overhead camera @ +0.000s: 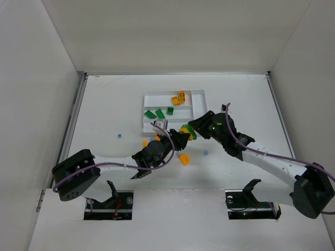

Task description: Sort the legos into containers by color

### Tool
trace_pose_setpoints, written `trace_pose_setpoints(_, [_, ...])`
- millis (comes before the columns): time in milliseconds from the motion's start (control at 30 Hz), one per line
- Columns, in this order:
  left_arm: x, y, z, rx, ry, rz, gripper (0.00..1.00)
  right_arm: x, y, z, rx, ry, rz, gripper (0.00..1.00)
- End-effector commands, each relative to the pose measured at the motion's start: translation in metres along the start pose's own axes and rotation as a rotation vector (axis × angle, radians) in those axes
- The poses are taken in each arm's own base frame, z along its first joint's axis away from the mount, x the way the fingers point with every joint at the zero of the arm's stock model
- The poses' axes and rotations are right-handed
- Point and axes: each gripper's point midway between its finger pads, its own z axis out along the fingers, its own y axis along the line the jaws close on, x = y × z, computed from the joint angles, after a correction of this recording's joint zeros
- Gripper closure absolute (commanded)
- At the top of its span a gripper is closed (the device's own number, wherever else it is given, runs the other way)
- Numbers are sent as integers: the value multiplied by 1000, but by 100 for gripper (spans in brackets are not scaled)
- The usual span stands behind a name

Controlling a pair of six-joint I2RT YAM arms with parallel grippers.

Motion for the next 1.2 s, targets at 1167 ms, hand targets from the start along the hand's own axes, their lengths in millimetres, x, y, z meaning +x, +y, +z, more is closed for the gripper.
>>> trace_pose_setpoints(1167, [-31,-11,-37,139,-51,-86,81,18,28,-2,-133,54,20,53])
